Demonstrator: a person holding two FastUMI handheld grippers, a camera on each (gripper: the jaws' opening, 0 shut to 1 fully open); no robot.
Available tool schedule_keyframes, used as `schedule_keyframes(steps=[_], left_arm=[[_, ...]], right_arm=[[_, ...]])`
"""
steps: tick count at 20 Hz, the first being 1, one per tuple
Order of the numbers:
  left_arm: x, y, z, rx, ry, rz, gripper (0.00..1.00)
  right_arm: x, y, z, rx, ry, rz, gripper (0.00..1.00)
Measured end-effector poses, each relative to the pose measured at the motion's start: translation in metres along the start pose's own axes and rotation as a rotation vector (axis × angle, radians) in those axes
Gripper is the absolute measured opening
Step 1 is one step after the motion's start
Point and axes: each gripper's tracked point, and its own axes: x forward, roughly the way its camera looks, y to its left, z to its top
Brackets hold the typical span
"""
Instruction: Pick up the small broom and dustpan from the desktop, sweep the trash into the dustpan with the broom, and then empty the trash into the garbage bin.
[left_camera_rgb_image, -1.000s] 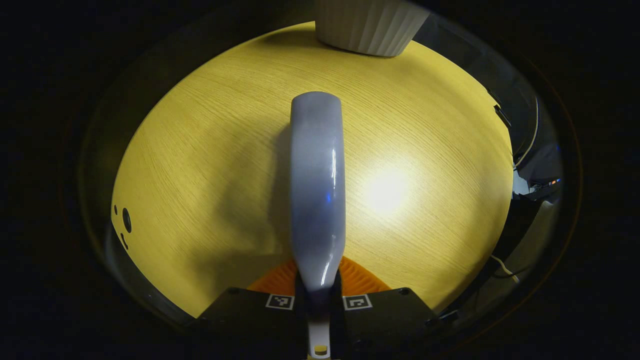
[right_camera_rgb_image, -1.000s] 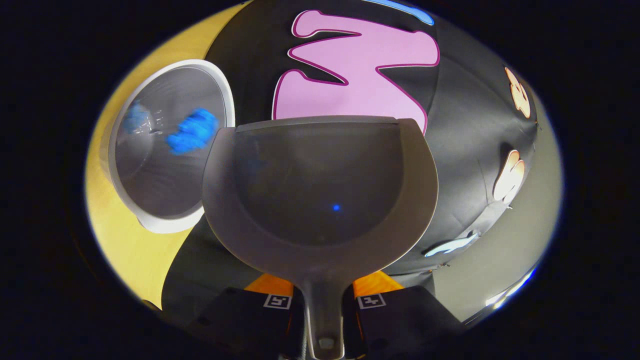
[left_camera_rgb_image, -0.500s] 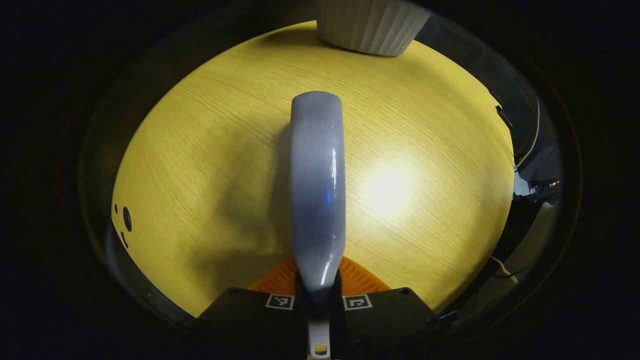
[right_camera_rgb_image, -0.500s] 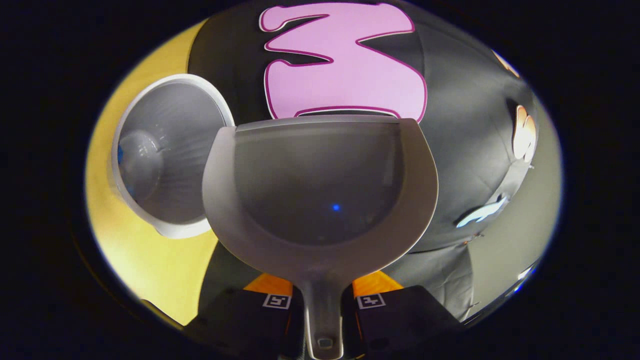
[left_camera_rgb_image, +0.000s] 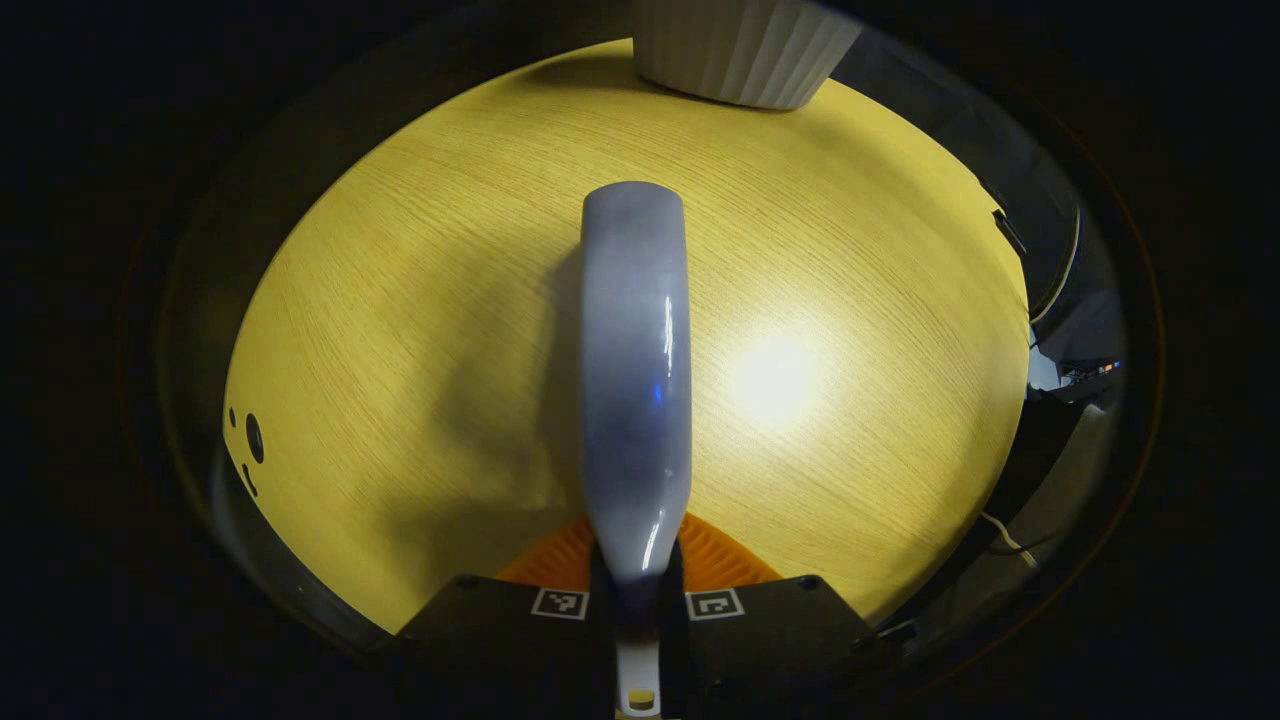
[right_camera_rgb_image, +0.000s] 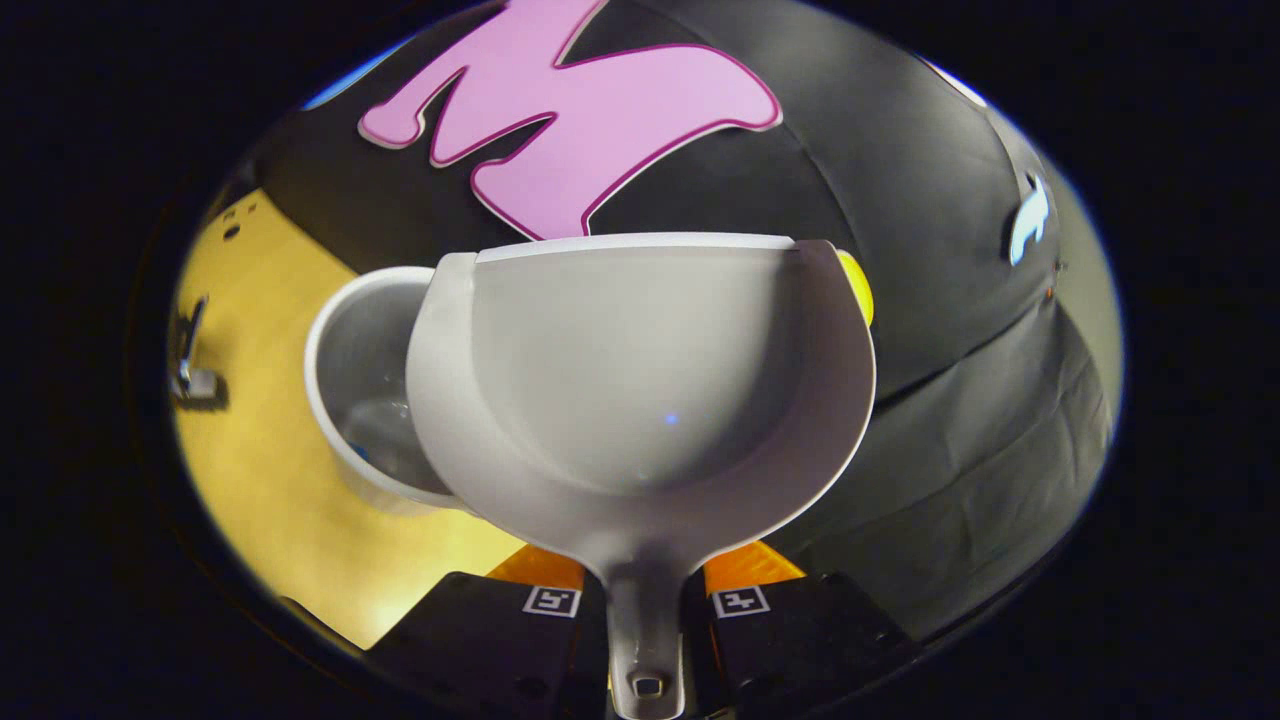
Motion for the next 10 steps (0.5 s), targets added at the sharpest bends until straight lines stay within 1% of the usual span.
schedule_keyframes(steps=[2,5,8,10], left_arm=[[0.000,0.000,0.000,0.000,0.000,0.000,0.21],[0.000,0.000,0.000,0.002,0.001,0.000,0.21],[0.000,0.001,-0.001,0.005,0.007,0.002,0.20],[-0.001,0.001,-0.001,0.004,0.012,0.004,0.21]], right_arm=[[-0.014,0.010,0.002,0.110,-0.001,0.079,0.33],[-0.010,0.015,0.012,0.190,-0.049,0.151,0.33],[-0.018,0.027,0.017,0.269,-0.051,0.287,0.33],[-0.017,0.036,0.016,0.319,-0.028,0.370,0.33]])
